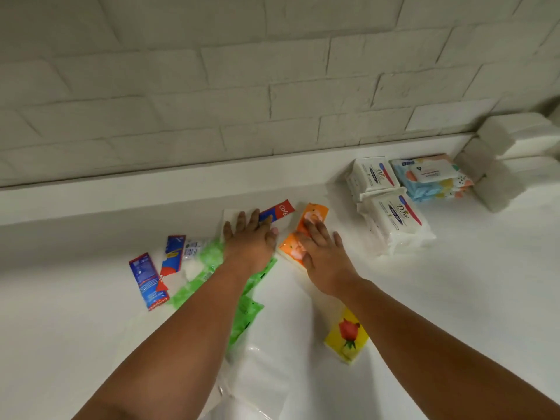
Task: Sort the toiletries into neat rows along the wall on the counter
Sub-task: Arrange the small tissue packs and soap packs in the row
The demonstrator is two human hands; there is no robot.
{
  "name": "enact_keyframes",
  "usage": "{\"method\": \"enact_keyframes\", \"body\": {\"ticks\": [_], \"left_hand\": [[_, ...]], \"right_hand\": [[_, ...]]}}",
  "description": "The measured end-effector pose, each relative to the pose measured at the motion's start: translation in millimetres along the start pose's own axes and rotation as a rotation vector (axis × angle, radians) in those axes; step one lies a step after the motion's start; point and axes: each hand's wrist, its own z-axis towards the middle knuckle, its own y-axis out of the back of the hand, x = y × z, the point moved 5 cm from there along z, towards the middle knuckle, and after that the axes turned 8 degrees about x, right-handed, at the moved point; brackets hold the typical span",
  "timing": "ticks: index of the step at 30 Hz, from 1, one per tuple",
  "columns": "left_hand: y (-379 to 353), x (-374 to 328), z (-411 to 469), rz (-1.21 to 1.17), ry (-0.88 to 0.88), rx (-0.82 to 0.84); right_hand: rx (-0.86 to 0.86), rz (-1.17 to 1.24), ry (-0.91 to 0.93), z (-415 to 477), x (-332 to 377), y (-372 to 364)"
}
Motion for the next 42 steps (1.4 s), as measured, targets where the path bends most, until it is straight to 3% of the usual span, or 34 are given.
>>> {"method": "enact_keyframes", "body": {"ticks": [8, 20, 24, 28, 31, 34, 36, 42], "left_hand": [[-7.8, 37.9, -43.2, 0.021, 0.002, -0.082], [-9.6, 78.9, -72.3, -0.033, 0.046, -0.079], [-4.1, 78.1, -72.4, -0.175, 0.046, -0.111], [15.0, 55.7, -91.0, -0.416, -0.092, -0.418], [17.3, 33.8, -95.0, -0.523, -0.067, -0.369], [10.1, 16.4, -87.3, -0.487, -0.035, -0.227], [6.8, 8.9, -83.0, -0.421, -0.019, -0.176], [6.9, -12.2, -76.6, -0.399, -0.016, -0.209]], "right_hand": [[-0.074, 0.051, 0.032, -25.5, 35.9, -15.2], [-0.065, 0.022, 0.106, -36.8, 84.8, -35.3], [-0.034, 0.143, 0.143, -40.3, 90.1, -32.8], [-0.230, 0.489, 0.074, -43.2, 79.0, -7.6], [-0.394, 0.557, -0.070, -46.5, 65.3, 9.6], [-0.312, 0.561, -0.231, -41.5, 55.3, 11.9], [-0.191, 0.442, -0.261, -35.8, 53.3, 10.7], [-0.054, 0.255, -0.242, -21.2, 51.3, 13.6]]}}
